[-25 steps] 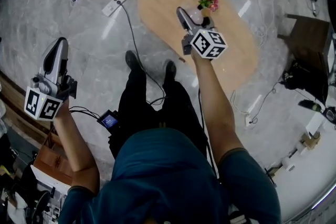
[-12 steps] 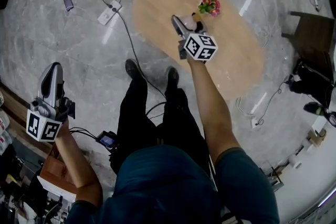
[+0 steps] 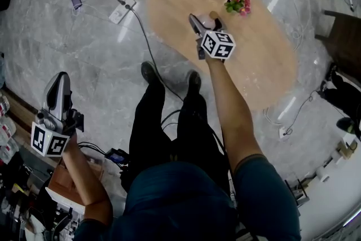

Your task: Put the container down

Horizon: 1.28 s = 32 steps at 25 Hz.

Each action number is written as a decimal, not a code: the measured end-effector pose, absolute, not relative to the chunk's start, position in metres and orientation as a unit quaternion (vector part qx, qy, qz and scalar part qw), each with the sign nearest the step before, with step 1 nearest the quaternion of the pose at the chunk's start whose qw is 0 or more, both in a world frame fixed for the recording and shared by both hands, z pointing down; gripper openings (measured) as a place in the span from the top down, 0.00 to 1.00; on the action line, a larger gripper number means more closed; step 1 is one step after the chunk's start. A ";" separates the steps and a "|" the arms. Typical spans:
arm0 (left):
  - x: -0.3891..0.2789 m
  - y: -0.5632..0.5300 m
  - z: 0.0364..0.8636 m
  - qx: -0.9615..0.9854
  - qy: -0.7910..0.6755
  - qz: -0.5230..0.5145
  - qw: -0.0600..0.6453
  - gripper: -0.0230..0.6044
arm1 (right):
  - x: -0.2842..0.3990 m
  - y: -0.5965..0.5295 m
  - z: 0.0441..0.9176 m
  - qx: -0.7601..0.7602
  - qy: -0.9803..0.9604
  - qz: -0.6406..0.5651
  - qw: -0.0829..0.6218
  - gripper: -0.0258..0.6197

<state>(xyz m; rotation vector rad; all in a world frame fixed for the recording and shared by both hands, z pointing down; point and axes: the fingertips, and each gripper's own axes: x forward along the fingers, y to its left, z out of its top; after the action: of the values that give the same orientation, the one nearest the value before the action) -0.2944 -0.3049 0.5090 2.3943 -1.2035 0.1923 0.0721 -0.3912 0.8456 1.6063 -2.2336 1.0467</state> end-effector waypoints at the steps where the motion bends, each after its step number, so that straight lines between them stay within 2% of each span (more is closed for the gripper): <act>1: -0.296 -0.305 0.512 0.868 -0.437 0.071 0.226 0.97 | 0.072 -0.391 0.854 0.543 -0.754 0.355 0.102 0.32; 11: -0.302 -0.305 0.538 0.863 -0.439 0.080 0.237 0.97 | 0.068 -0.390 0.913 0.544 -0.745 0.358 0.145 0.32; 22: -0.304 -0.305 0.549 0.860 -0.443 0.080 0.241 0.97 | 0.068 -0.389 0.935 0.550 -0.751 0.317 0.180 0.32; 32: -0.301 -0.302 0.541 0.859 -0.448 0.070 0.238 0.97 | 0.062 -0.374 0.954 0.518 -0.757 0.302 0.258 0.32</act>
<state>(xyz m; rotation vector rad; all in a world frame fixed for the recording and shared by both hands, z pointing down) -0.3014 -0.3025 0.5408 2.3527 -1.2261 0.1923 0.0624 -0.3736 0.9543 1.4058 -2.0541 0.8182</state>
